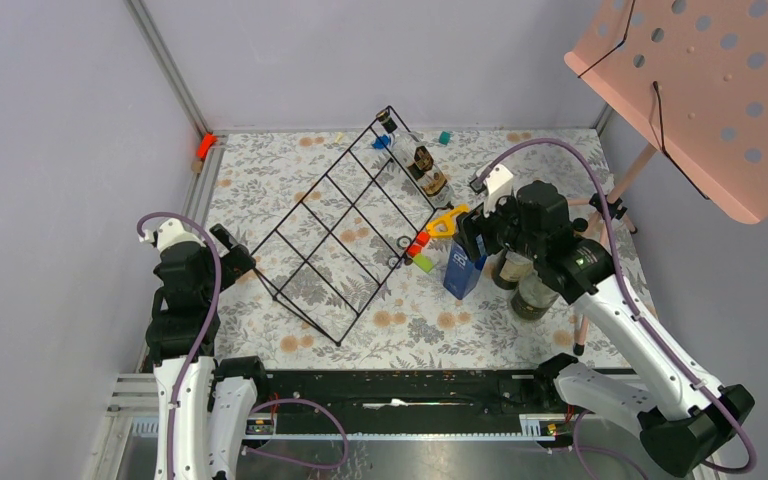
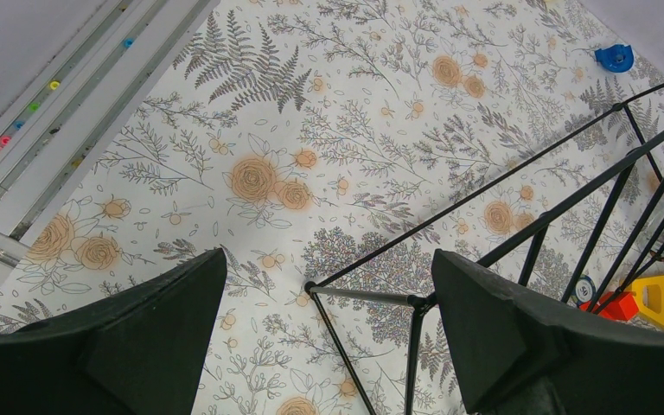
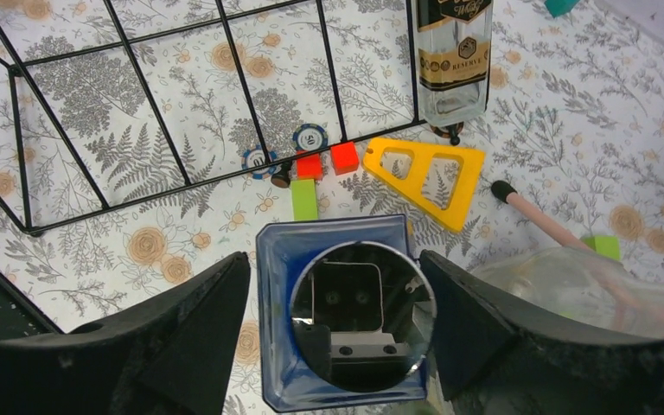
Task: Take the wine bottle off the wine rack
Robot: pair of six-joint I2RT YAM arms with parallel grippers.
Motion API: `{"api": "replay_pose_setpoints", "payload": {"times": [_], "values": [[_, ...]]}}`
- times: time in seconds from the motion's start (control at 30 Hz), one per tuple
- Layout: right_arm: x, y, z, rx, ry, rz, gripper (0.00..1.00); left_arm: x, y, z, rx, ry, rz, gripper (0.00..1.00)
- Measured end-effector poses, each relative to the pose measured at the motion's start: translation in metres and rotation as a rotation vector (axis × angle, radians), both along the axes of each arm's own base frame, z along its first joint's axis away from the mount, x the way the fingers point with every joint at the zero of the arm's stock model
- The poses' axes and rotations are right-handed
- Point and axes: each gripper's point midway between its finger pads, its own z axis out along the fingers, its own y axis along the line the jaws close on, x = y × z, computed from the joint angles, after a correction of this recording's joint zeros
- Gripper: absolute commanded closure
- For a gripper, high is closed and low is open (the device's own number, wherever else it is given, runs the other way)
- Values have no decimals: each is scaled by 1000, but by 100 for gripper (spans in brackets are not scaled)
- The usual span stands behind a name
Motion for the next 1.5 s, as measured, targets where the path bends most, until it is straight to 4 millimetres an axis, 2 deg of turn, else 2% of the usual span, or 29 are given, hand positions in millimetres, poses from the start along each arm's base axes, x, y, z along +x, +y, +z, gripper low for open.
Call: {"api": "replay_pose_setpoints", "payload": {"times": [0.13,0.33,0.43,0.6,0.67,0.8,0.97,1.07,1.4,1.5], "values": [[-2,0,2,11,20,-2,30,0,0,0,0,0,0,1],[-6,1,2,12,40,14,47,0,0,0,0,0,0,1],[-6,2,2,8,44,23,65,0,0,0,0,0,0,1],[-1,2,3,5,44,17,89,0,0,0,0,0,0,1],[5,1,3,4,45,-2,95,0,0,0,0,0,0,1],[29,-5,6,-1,29,-89,99,0,0,0,0,0,-1,1],[64,-22,8,-29,4,-243,100,0,0,0,0,0,-1,1],[78,-31,9,-50,-10,-319,100,0,0,0,0,0,-1,1],[90,-68,10,-149,-58,-497,100,0,0,0,0,0,-1,1],[90,-75,9,-159,-63,-534,94,0,0,0,0,-1,-1,1]]}}
